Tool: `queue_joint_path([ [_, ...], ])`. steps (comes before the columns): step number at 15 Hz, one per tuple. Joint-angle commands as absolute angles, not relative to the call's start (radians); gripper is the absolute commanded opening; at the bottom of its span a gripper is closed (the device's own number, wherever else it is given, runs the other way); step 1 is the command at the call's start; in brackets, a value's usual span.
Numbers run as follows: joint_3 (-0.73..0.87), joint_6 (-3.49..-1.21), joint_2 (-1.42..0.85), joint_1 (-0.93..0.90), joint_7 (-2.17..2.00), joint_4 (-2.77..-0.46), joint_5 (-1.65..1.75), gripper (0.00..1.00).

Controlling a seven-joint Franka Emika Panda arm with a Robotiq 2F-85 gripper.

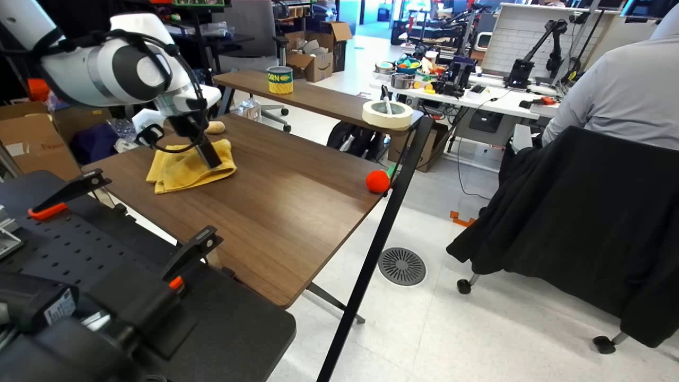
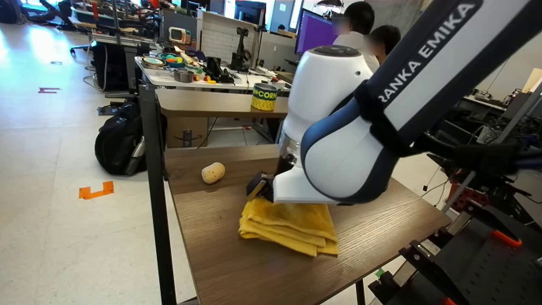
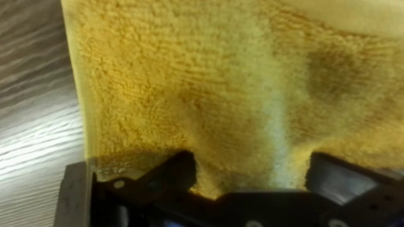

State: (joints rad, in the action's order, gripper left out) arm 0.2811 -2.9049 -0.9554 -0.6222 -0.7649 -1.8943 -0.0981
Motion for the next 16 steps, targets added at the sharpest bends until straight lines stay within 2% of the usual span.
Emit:
queue_joint_path([
  [1,0.286,-2.892,-0.993,-0.460,-0.773,-1.848,-0.139,1.00],
  [6,0.140,-2.877,-0.824,-0.097,-0.587,-1.911,-0.200,1.00],
  [11,-0.162,-2.919,-0.546,0.270,-0.242,-2.123,-0.390,1.00],
  [13,-0.305,-2.860,-0.449,0.429,-0.103,-2.177,-0.535,1.00],
  [14,-0.164,-2.883,-0.563,0.279,-0.197,-2.073,-0.464,1.00],
  [16,-0.233,-2.860,-0.480,0.362,-0.109,-2.130,-0.541,1.00],
])
